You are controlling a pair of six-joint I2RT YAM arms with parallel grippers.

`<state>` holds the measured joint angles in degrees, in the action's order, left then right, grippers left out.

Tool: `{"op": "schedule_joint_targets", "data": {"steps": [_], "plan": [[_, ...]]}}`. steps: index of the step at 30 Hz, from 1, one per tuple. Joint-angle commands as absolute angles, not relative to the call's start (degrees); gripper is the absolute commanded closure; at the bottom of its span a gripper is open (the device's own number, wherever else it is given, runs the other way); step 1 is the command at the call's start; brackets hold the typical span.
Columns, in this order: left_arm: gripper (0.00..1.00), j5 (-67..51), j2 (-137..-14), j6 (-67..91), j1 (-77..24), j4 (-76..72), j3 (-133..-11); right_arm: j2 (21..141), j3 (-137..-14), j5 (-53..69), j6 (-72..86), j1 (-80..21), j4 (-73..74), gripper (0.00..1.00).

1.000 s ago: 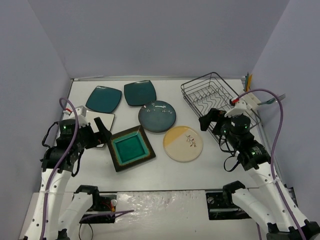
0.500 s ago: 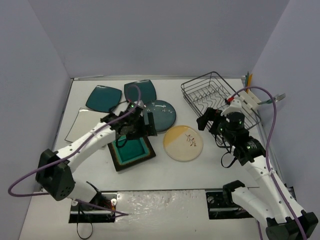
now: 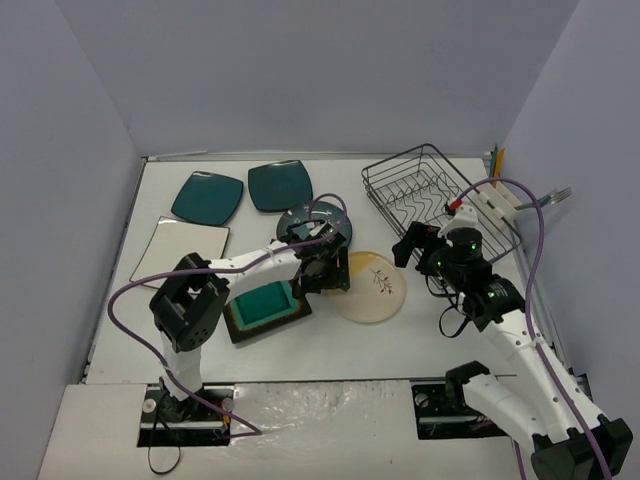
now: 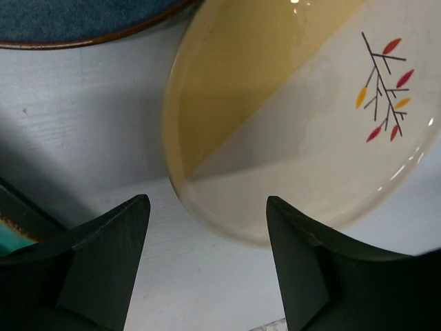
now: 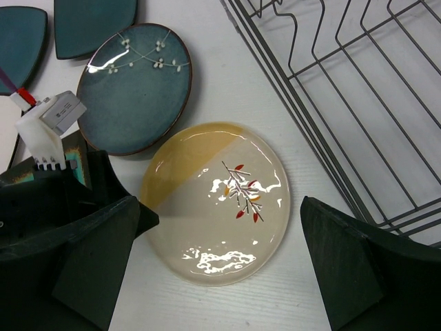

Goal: Load the plates into the dish rack

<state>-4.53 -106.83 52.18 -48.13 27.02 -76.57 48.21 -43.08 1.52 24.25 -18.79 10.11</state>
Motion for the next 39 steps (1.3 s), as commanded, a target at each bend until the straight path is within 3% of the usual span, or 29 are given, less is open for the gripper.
{"op": "schedule_joint_targets", "data": {"steps": [1,8,11,18,21,39], "plan": [[0.38,-3.08,-107.23,51.85,-47.81,25.66,-79.01,47.99,-42.63,1.93,25.05,-18.81,7.03,0.0],[0.48,-2.81,-108.9,51.41,-47.72,25.49,-77.7,47.37,-41.4,2.9,25.83,-18.81,6.94,0.0],[0.63,-2.74,-109.11,52.4,-47.72,24.81,-76.33,46.87,-40.35,3.75,26.47,-18.81,6.32,0.0],[0.84,-2.44,-109.11,53.84,-47.72,23.03,-72.66,46.2,-37.22,6.26,29.81,-18.81,3.8,0.0],[0.99,-1.76,-108.6,54.14,-47.68,22.68,-70.9,45.62,-34.84,7.23,32.18,-18.85,2.18,0.0],[1.0,-2.54,-96.87,57.72,-44.59,26.83,-74.24,49.35,-21.24,10.41,50.14,-21.46,-8.52,0.0]]}}
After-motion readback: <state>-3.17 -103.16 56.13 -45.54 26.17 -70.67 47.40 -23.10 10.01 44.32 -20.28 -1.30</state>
